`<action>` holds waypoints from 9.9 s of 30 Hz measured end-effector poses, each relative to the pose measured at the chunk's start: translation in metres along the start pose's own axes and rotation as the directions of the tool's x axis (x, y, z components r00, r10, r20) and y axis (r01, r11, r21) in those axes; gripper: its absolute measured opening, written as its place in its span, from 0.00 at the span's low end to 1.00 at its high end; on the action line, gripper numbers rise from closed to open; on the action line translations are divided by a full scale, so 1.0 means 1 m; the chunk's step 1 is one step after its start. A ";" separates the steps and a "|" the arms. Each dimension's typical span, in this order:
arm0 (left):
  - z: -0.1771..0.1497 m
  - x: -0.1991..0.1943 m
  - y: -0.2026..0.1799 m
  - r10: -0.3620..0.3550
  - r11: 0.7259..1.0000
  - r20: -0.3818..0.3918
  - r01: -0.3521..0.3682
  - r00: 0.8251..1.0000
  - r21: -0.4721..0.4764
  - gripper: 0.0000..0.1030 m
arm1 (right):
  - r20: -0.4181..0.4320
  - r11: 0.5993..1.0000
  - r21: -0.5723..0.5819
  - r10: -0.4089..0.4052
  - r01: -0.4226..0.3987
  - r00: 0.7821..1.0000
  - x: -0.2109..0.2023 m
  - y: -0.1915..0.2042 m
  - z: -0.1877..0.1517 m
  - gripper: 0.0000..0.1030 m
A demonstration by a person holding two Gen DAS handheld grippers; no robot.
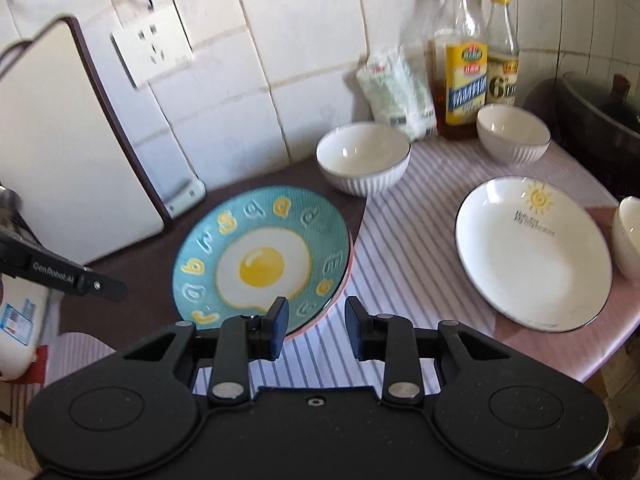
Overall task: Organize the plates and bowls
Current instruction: 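Open both grippers and pull back from the stacked plates, then move both tools to the rim of the white sun-print plate, then close the left gripper on the sun plate rim while the right gripper grips it too, then carry the white sun plate and lower it onto the egg plate, then open both grippers and pull back from the plate stack, then move both tools to the rim of a white ribbed bowl, then close the right gripper on the bowl rim while the left gripper grips it too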
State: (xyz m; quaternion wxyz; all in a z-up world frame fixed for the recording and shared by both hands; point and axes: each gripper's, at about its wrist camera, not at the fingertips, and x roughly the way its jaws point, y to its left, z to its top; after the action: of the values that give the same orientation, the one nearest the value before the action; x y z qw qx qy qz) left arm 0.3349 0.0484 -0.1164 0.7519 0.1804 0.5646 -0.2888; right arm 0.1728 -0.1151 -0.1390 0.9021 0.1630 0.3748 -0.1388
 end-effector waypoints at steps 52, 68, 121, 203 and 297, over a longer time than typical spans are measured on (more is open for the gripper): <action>0.043 0.103 -0.240 0.039 0.972 0.292 0.031 0.956 -0.232 0.78 | 0.093 0.968 0.188 0.152 -0.167 0.984 0.013 -0.309 -0.023 0.72; 0.075 0.150 -0.262 -0.011 0.968 0.159 0.050 0.987 -0.246 0.25 | 0.110 0.993 0.089 0.068 -0.077 0.992 0.052 -0.300 -0.023 0.32; 0.024 0.014 -0.197 -0.044 0.924 0.255 0.136 0.966 -0.357 0.22 | 0.070 0.969 -0.033 0.247 -0.245 0.967 -0.037 -0.232 0.041 0.25; -0.033 0.073 -0.018 0.071 0.798 -0.049 -0.087 0.996 -0.597 0.26 | -0.253 0.919 -0.377 0.019 -0.116 0.967 0.109 -0.010 0.043 0.40; 0.116 0.188 -0.453 -0.137 0.979 0.048 0.142 0.989 -0.148 0.13 | 0.130 0.903 -0.423 0.148 -0.080 0.980 0.051 -0.404 -0.040 0.90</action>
State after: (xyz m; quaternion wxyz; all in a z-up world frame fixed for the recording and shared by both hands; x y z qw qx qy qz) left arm 0.1691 -0.4123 -0.2366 0.7517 0.0774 0.5819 -0.3005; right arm 0.0317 -0.4727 -0.2795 0.9496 -0.0226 0.3122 -0.0154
